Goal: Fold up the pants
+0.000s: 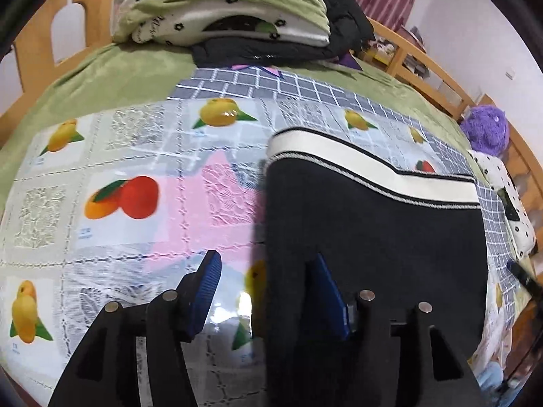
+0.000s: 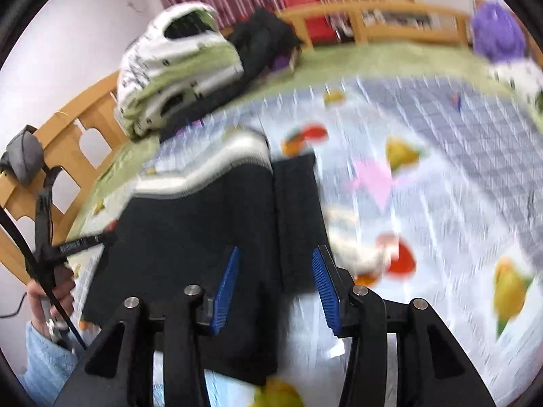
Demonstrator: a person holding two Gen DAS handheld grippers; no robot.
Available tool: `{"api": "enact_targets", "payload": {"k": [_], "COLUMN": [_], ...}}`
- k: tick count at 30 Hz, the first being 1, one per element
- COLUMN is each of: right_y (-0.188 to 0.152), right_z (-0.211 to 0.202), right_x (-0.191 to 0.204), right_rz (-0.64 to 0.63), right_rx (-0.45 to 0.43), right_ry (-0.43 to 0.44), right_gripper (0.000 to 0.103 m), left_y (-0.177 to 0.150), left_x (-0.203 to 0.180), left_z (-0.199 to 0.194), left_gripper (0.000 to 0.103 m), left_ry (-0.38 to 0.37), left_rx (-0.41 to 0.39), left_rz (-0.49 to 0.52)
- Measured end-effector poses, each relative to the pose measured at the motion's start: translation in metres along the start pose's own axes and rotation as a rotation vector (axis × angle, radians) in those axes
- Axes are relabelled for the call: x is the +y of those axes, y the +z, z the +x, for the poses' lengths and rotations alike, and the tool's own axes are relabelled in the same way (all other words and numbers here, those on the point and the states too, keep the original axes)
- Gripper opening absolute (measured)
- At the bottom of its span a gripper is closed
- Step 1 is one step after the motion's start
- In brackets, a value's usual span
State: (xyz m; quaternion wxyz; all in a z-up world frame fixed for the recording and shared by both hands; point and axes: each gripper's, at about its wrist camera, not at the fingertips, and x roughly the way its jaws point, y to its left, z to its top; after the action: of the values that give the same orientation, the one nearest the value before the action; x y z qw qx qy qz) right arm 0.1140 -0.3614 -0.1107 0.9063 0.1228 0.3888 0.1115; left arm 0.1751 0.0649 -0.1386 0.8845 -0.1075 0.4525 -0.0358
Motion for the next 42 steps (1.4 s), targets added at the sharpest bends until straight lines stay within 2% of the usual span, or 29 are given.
{"api": "enact_targets", "payload": {"k": [4,5,8,9,10,11,12,15,17,19,21,22,23,25,27,30,33,38,42], "right_y": [0.037,0.036,0.041,0.039,0.036,0.033,0.033,0.040,0.046,0.049,0.045,0.044,0.044,0.048,0.045,0.034,0.015,-0.032,-0.057], "right_z": [0.037,0.044,0.099,0.109,0.111,0.110,0.102,0.066,0.056,0.069,0.098,0.103,0.101,0.089,0.070,0.029,0.004,0.005,0.011], "right_x": [0.014,0.011,0.017,0.021,0.024,0.029,0.031,0.016,0.009,-0.006,-0.030,-0.037,-0.042,-0.042,-0.037,-0.029,-0.023,-0.031,-0.036], "right_rz": [-0.051,-0.050,-0.032,-0.035,-0.064,-0.095,-0.122,-0.065,-0.070,-0.070,0.015,0.047,0.075,0.102,0.099,0.066,0.030,0.066,0.102], "right_rx": [-0.014,-0.009,0.073,0.077,0.048,0.037,0.019,-0.066,-0.087,-0.052,0.023,0.026,0.022,0.052,0.039,-0.021,-0.018,0.074,0.114], "right_ry": [-0.004,0.000,-0.007,-0.034,-0.052,-0.043,-0.017,0.064,0.033,-0.033,-0.017,0.003,0.026,0.020,-0.009,0.001,-0.019,0.000,0.004], "right_gripper": [0.049,0.049,0.048,0.038,0.019,0.012,0.012,0.012,0.012,0.012,0.015,0.018,0.019,0.031,0.031,0.035,0.039,0.039,0.040], "left_y": [-0.001,-0.002,0.001,0.002,0.002,0.002,0.001,0.001,0.000,-0.001,-0.002,-0.003,-0.004,-0.005,-0.011,-0.036,-0.065,-0.114,-0.131], "left_x": [0.008,0.009,0.011,0.010,0.011,0.011,0.011,0.008,0.005,0.001,-0.005,-0.010,-0.014,-0.023,-0.032,-0.042,-0.043,-0.048,-0.061], "left_z": [-0.005,-0.006,-0.005,-0.004,-0.003,-0.004,-0.004,-0.010,-0.013,-0.014,-0.014,-0.015,-0.017,-0.025,-0.035,-0.050,-0.059,-0.077,-0.063], "left_gripper": [0.055,0.055,0.055,0.055,0.055,0.055,0.055,0.055,0.055,0.055,0.055,0.055,0.055,0.055,0.055,0.055,0.055,0.055,0.055], "left_ry": [-0.009,-0.012,-0.016,-0.016,-0.018,-0.025,-0.032,-0.059,-0.091,-0.122,-0.125,-0.120,-0.122,-0.145,-0.158,-0.121,-0.098,-0.142,-0.076], "left_rx": [-0.039,-0.044,-0.062,-0.066,-0.070,-0.074,-0.077,-0.092,-0.106,-0.106,-0.098,-0.095,-0.093,-0.085,-0.077,-0.052,-0.021,0.044,0.062], "left_rz": [-0.029,-0.035,-0.044,-0.045,-0.046,-0.045,-0.043,-0.035,-0.033,-0.031,-0.015,-0.004,0.004,0.030,0.061,0.130,0.195,0.315,0.352]}}
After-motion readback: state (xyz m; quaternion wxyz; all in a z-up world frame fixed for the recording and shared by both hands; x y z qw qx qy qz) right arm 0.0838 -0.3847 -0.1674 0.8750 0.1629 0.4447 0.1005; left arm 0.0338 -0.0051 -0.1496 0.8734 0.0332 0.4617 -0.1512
